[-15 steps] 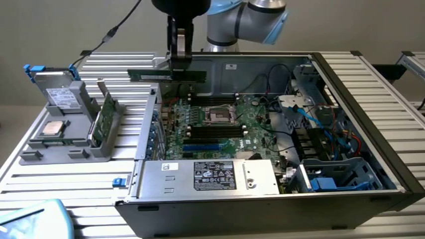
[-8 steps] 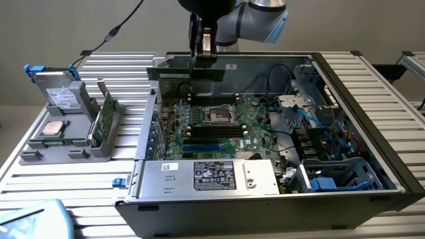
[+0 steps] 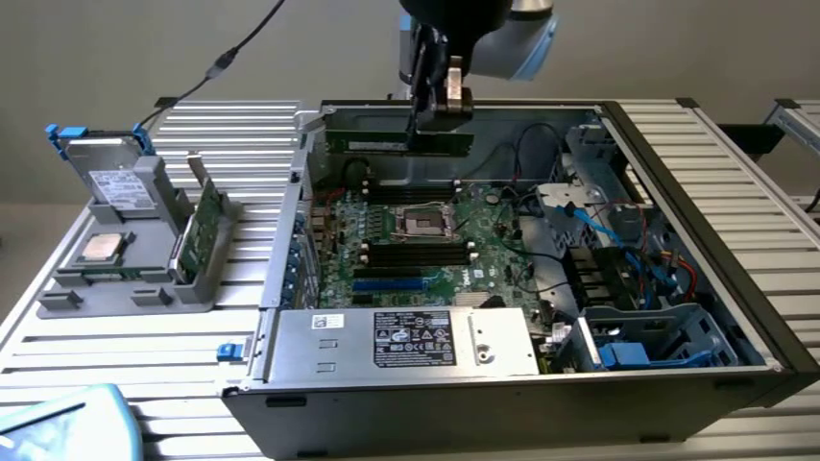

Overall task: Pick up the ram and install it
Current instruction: 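Pick up the ram and move it above insertion slot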

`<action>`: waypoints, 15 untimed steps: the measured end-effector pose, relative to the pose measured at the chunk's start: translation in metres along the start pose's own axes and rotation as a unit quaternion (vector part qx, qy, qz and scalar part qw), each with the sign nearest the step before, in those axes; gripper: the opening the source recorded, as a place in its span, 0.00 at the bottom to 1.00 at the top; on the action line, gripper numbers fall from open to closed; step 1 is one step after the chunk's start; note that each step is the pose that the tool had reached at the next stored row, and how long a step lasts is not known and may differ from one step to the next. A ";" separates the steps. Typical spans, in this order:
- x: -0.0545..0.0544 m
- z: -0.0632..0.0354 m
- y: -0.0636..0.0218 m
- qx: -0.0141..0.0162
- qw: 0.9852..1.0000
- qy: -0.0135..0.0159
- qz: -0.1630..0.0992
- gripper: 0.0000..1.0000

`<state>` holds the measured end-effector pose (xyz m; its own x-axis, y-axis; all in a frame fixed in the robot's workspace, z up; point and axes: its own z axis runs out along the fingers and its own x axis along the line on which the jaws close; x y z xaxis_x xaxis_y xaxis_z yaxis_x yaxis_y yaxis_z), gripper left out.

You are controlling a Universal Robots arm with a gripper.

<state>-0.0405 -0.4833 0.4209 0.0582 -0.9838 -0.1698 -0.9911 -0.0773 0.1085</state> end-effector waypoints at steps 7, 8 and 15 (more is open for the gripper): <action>-0.002 0.0091 -0.0305 0.000 1.000 0.002 0.000 0.13; -0.003 0.0111 -0.0326 0.000 1.000 0.002 0.000 0.13; -0.017 0.0254 -0.0373 -0.001 1.000 0.002 0.001 0.13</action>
<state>-0.0076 -0.4592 0.3949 0.0573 -0.9845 -0.1656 -0.9909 -0.0762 0.1105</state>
